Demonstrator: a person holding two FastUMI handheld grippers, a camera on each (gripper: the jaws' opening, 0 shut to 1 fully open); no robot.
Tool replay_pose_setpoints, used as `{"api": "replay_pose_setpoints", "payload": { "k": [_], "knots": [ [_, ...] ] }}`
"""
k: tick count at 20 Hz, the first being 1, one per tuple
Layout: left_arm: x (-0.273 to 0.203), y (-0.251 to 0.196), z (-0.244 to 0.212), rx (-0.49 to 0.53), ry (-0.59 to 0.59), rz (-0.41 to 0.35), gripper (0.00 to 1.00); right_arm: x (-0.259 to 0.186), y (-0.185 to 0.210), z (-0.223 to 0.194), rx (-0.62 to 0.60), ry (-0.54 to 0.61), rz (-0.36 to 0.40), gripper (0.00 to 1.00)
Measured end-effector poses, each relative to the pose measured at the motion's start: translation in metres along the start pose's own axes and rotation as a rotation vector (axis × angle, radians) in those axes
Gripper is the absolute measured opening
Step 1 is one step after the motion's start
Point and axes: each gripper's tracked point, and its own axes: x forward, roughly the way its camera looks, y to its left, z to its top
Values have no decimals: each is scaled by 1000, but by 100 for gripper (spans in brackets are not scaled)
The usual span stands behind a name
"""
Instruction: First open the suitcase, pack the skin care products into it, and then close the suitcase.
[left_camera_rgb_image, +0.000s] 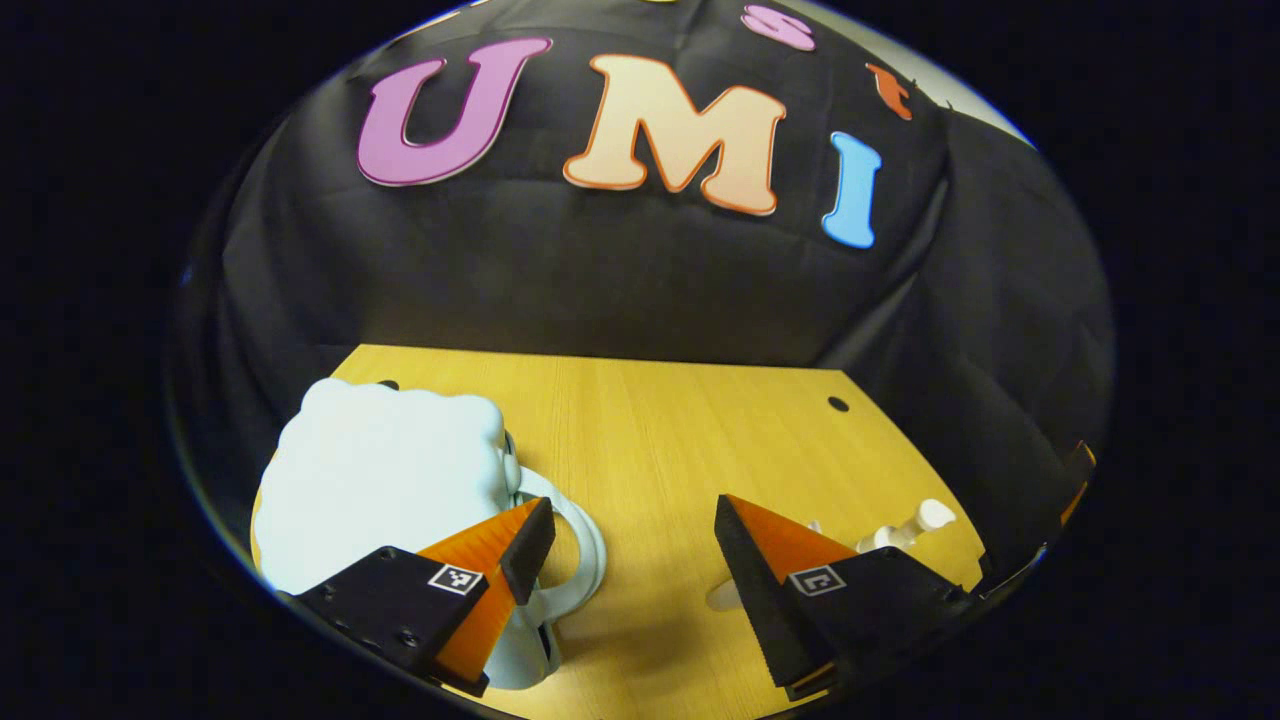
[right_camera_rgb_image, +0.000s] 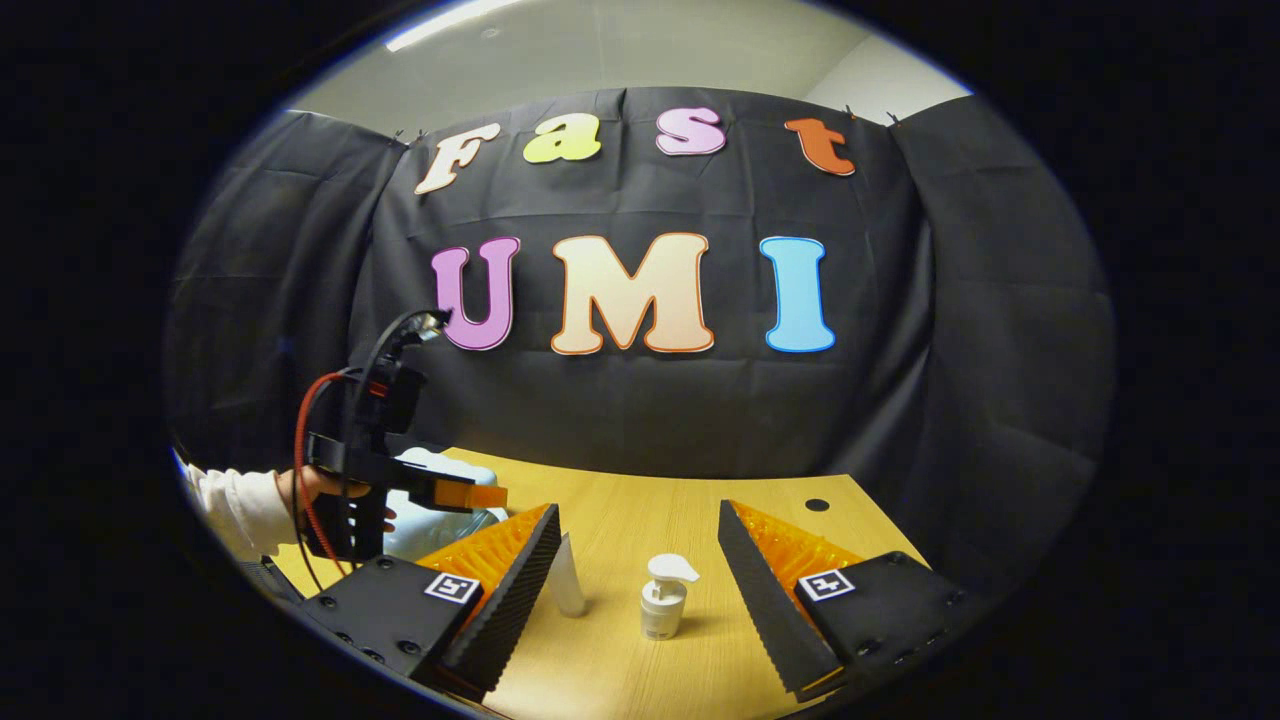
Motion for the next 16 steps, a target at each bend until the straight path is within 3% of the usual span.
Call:
{"api": "replay_pose_setpoints", "payload": {
  "k": [6, 13, 16],
  "knots": [
    [36, 11, -33, 29, 254, 17, 94, 4, -7, -1, -12, -3, -20, 99],
    [53, 25, -70, 17, 472, 72, 94, -1, -9, 5, -12, -27, -26, 99],
    [57, 29, -75, 48, 525, 87, 86, -4, -7, 8, -11, -37, -15, 99]
  ]
}}
